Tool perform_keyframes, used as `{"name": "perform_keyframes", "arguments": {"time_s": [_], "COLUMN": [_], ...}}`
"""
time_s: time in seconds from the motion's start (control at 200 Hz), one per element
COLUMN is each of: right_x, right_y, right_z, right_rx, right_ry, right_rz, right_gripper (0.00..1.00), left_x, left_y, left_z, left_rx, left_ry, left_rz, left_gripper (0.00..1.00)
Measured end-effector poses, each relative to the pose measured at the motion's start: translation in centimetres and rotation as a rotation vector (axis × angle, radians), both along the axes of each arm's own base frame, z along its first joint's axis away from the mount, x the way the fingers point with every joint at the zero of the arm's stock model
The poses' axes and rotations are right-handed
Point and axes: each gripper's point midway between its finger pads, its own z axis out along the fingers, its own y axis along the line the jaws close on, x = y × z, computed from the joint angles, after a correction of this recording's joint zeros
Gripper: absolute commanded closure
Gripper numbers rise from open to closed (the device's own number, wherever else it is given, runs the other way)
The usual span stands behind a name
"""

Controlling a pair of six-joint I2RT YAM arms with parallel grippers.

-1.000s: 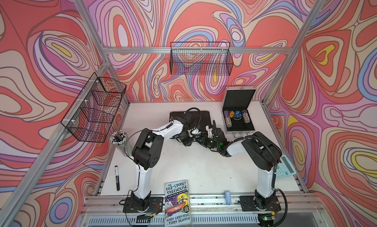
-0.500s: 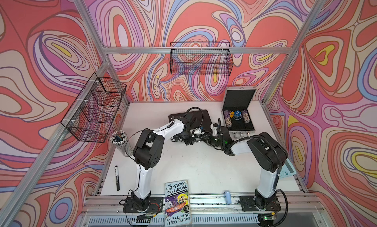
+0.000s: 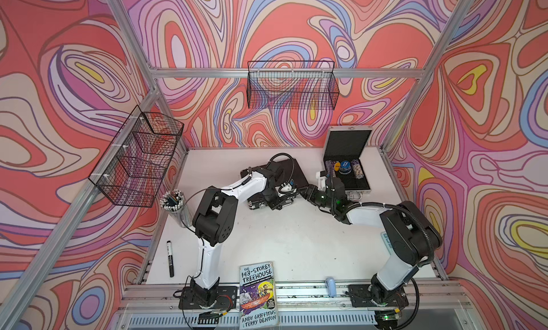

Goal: Open the poker set cases
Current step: Pick up the poker set case from the center of the board.

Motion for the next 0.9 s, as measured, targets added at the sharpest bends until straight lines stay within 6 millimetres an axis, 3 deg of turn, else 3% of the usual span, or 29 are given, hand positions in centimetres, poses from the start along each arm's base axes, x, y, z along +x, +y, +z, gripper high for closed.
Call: {"name": "perform_keyframes", "arguments": {"time_s": [0.24, 0.421, 0.726, 0.901], "right_x": [0.0, -0.4, 0.4, 0.7], "right_y": [-1.9, -3.1, -2.7, -2.4], "right_z": [-1.2, -2.3, -0.5, -0.8], "right_rx": [0.002, 0.041, 0.144, 0.176], "right_ry": [0.061, 0.12, 0.099, 0.11], "right_rz": [-0.056, -0.098, -0.11, -0.11], "right_gripper": [0.45, 0.41, 0.36, 0.35], "left_x": [0.0, 0.1, 0.1, -0.1], "left_y": [-1.4, -1.9, -2.0, -2.2], "left_z": [0.9, 2.9, 4.3, 4.3], "left_rx": [-0.083, -0.136, -0.172, -0.183], "left_ry": [0.028, 0.002, -0.02, -0.005], "left_rz": [0.051, 0.082, 0.101, 0.11], "left_gripper": [1.0, 1.0, 1.0, 1.0]}}
